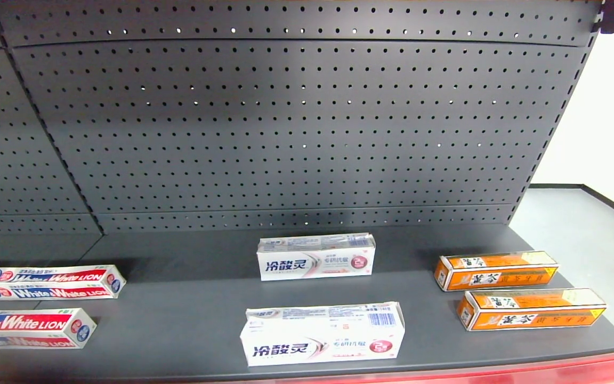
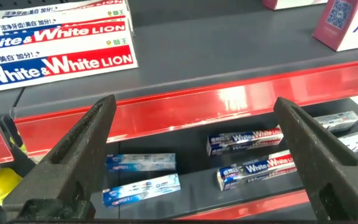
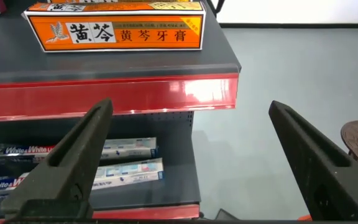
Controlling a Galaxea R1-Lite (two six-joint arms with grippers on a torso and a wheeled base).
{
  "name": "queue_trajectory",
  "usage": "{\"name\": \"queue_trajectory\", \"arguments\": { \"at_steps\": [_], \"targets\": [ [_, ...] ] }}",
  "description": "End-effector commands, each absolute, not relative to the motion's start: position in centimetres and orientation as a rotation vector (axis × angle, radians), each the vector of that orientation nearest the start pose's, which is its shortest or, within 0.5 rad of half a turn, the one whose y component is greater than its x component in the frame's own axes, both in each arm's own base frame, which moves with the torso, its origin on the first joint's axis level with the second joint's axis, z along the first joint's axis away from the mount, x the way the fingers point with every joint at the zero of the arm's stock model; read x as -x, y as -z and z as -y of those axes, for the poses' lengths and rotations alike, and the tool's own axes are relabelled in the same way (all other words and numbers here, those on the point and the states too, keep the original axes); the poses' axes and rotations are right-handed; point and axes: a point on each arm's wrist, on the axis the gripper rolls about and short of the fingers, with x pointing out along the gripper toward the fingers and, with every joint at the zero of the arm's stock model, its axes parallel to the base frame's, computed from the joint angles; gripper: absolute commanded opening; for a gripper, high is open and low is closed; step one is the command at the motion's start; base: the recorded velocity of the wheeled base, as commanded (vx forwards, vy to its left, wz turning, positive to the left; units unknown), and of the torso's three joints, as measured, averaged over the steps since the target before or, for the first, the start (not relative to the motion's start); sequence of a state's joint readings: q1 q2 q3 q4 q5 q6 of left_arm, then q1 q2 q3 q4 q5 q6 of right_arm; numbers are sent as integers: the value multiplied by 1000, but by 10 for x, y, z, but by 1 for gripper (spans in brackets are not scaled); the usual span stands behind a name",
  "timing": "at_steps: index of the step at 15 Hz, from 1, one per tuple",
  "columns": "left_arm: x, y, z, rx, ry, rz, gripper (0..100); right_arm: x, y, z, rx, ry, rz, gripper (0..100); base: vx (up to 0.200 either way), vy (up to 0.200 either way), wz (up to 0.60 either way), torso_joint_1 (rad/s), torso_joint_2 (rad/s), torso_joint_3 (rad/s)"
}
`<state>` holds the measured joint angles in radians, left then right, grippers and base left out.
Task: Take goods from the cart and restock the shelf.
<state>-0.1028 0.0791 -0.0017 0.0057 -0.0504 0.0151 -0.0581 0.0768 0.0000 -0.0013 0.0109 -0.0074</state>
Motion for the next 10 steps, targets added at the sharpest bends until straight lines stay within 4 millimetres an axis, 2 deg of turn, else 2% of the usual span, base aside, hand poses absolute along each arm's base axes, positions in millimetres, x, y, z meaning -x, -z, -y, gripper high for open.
{"name": "queue_trajectory", "arguments": {
  "at_steps": [1,2,3,10],
  "targets": [
    [17,-77,-1,-18,154,-85,100,17,-77,-1,5,47,-77,100,0,0,0,0,0,0],
    [17,-77,-1,-18,154,-85,100,17,-77,-1,5,47,-78,100,0,0,0,0,0,0],
    [17,-77,-1,-18,152,-85,100,17,-77,-1,5,46,-77,100,0,0,600,2,7,-2],
    [17,-77,-1,-18,152,-85,100,17,-77,-1,5,47,-78,100,0,0,0,0,0,0]
  ]
}}
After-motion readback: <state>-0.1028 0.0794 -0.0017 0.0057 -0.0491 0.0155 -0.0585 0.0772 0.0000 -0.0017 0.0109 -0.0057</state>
